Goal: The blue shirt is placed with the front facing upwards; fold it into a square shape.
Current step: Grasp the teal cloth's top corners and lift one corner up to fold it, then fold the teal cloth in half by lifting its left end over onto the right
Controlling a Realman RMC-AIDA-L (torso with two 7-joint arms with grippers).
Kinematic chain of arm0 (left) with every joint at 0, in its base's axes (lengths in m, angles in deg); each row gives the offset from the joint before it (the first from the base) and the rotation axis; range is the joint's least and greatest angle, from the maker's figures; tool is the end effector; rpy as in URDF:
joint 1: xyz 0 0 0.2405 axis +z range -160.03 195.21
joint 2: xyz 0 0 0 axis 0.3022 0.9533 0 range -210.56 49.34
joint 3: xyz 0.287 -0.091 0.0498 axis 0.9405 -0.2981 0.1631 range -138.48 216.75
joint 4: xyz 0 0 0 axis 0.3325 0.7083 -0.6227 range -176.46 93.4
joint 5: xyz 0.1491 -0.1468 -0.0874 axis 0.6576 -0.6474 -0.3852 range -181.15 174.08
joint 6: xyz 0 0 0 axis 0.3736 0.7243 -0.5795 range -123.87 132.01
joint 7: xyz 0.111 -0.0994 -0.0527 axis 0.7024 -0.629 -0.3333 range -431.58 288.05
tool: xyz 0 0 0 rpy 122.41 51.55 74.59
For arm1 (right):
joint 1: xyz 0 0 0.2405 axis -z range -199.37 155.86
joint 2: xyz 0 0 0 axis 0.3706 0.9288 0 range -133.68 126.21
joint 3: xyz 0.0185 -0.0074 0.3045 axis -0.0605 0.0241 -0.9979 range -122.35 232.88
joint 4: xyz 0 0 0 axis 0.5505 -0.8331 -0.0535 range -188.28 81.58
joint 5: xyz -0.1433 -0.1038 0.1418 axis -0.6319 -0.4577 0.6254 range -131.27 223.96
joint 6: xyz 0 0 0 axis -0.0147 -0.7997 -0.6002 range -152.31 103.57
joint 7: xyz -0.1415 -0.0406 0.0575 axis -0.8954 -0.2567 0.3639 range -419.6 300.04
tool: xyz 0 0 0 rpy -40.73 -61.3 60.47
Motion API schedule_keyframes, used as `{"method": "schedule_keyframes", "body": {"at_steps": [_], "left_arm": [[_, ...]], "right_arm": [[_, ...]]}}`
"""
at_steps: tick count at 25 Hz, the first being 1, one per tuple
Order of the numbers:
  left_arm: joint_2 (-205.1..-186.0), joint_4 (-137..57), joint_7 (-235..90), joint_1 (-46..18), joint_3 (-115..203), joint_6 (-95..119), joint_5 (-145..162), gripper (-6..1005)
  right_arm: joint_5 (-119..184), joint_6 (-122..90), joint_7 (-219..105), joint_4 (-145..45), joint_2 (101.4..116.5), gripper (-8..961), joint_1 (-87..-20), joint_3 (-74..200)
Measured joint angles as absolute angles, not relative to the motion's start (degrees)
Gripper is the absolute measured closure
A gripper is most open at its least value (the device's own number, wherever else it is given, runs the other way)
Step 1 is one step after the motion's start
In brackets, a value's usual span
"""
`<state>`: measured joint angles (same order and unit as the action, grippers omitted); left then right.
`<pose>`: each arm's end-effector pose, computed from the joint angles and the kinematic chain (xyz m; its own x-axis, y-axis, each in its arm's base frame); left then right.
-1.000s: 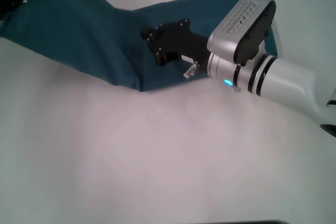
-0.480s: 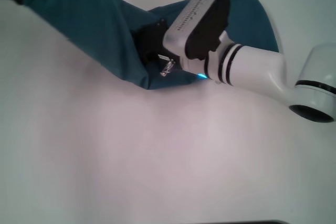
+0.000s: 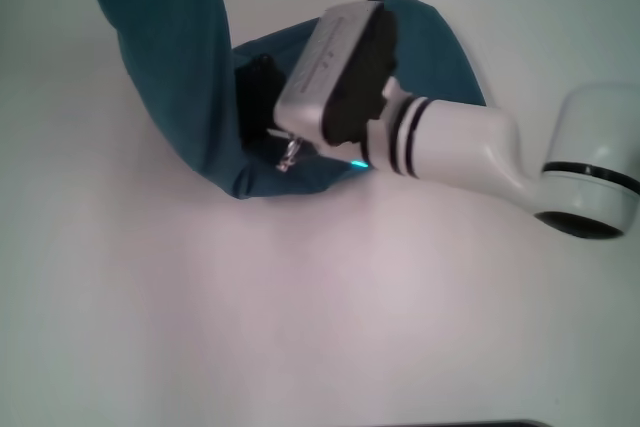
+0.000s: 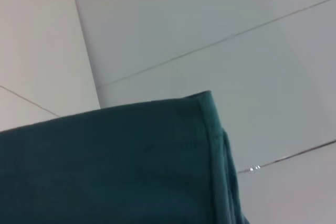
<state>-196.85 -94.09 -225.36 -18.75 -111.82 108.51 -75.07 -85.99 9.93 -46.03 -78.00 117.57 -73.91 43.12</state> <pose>-0.2331 0.4009 0.0685 0.0429 0.8951 0.4439 0.8154 -0.2881 0.5021 0.1734 0.3980 -0.2320 0.9208 -0.0503 -0.3867 -0.2333 -0.8656 -0.4430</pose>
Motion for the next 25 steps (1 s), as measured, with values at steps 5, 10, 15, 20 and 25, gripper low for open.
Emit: {"method": "schedule_keyframes", "body": {"at_steps": [5, 10, 15, 20, 25], "left_arm": [[-195.91, -93.09, -225.00, -18.23, -111.84, 107.22, -74.71, 954], [-195.76, -92.17, -224.77, -18.06, -110.20, 104.29, -74.63, 953], [-196.72, -91.74, -224.70, -18.39, -105.28, 98.86, -74.60, 954], [-197.79, -91.62, -224.69, -18.65, -102.25, 96.42, -74.58, 954], [-198.46, -91.62, -224.69, -19.04, -101.33, 96.03, -74.58, 953]], "right_arm": [[-86.06, 16.16, -46.22, -77.70, 116.31, 926, -67.77, 38.47], [-87.64, 29.20, -46.93, -76.28, 114.42, 926, -59.93, 38.70], [-91.31, 47.32, -45.50, -71.56, 113.52, 925, -50.73, 39.96], [-91.35, 61.32, -33.21, -61.30, 113.87, 925, -44.60, 43.97], [-91.36, 66.70, -23.61, -53.24, 114.71, 925, -42.67, 50.36]]}}
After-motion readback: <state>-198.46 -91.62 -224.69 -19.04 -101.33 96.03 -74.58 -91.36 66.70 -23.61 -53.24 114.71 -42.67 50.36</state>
